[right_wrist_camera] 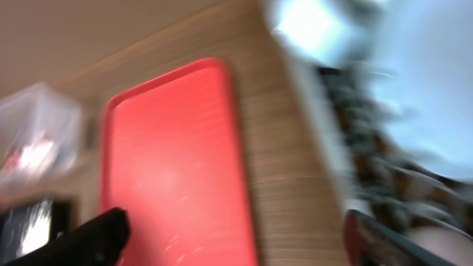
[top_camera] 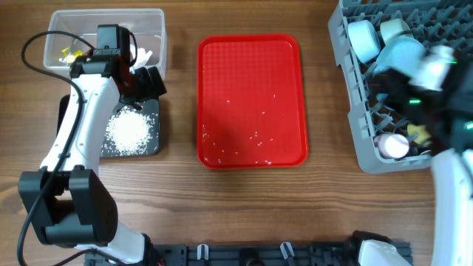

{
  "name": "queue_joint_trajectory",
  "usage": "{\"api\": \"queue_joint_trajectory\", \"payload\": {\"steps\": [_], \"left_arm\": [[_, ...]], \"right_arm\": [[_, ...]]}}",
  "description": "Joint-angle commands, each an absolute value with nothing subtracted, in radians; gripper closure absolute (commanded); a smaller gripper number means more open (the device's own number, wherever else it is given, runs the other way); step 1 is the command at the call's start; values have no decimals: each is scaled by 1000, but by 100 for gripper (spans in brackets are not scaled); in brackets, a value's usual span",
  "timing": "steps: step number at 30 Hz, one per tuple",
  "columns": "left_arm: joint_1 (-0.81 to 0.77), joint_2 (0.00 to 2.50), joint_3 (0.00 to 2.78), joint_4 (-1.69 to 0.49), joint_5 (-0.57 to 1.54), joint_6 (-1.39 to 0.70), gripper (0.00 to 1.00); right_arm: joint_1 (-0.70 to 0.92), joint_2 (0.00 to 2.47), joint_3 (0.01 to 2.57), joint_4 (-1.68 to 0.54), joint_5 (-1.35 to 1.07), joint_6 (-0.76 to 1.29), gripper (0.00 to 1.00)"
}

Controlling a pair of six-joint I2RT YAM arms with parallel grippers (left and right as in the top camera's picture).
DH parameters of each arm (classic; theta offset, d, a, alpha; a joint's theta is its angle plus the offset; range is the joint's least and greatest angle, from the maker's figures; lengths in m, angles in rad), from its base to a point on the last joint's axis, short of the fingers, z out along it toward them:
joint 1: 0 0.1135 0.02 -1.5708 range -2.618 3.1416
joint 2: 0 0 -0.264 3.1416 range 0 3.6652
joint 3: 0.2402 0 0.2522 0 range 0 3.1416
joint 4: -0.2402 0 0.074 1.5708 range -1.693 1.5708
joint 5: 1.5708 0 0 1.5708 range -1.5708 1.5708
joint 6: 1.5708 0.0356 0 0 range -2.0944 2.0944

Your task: Sort waste into correct bins and load items into the dishwasher rack

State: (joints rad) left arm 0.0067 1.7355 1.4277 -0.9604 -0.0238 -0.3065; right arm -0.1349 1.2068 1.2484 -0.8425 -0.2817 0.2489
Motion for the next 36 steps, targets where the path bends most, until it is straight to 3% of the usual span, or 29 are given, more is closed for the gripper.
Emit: {"api": "queue_joint_trajectory", "payload": {"steps": [1, 6, 13, 17, 21, 24, 30, 36], "left_arm": [[9, 1745, 1424, -959, -15, -323, 0], [9, 1745, 1424, -959, -16, -323, 0], [9, 1745, 1424, -959, -15, -323, 0], [9, 1745, 1424, -959, -16, -323, 0], [9, 1745, 1424, -959, -15, -323, 0], [9, 1745, 1424, -959, -15, -323, 0], [9, 1745, 1424, -959, -15, -323, 0], [9, 1745, 1424, -959, -15, -323, 0]], "right_arm": [[173, 1188, 1264, -814, -202, 337, 0], [479, 1261, 1264, -781, -206, 473, 0], [522, 1338, 1264, -856, -176, 464, 0], [524, 1354, 1257, -792, -176, 237, 0], [522, 1298, 1157, -633, -126, -316, 0], [493, 1161, 994, -454, -127, -503, 0], [260, 792, 532, 47, -200, -121, 0], [148, 395, 218, 102, -203, -146, 0]]}}
